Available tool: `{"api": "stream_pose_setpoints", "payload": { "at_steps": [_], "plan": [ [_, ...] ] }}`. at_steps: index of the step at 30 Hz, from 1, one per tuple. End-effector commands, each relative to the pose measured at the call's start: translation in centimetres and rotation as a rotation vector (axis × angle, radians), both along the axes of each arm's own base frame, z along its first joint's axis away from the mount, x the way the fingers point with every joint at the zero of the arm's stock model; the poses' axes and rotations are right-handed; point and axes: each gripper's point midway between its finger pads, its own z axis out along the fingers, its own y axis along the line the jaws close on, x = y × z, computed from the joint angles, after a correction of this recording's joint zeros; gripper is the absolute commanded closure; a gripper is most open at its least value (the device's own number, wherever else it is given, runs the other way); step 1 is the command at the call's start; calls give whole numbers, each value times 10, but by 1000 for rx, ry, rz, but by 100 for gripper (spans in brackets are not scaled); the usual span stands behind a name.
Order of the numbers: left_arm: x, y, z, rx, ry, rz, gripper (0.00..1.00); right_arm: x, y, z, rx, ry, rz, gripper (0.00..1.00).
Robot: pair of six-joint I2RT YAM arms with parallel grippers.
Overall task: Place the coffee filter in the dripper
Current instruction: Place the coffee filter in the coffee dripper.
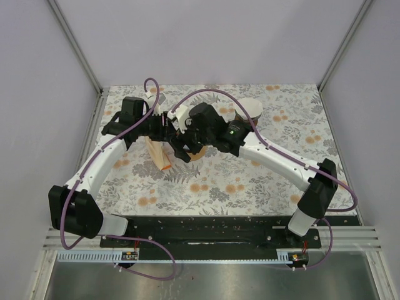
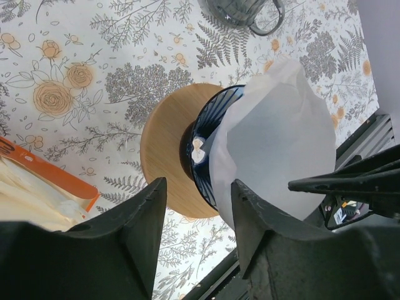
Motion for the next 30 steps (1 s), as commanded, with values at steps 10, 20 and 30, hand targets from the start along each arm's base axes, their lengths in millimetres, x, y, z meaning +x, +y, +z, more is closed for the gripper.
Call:
{"api": "stream_pose_setpoints", "payload": {
  "at_steps": [10,20,30],
  "plan": [
    [10,1,36,12,-122,-9,27,7,-11,47,134,7,2,9],
    [12,2,54,10,-174,-18,20,14,-16,72,187,-23,-15,12],
    [19,4,58,16,-195,-2,22,55,-52,59,185,37,-279,72]
  ]
}}
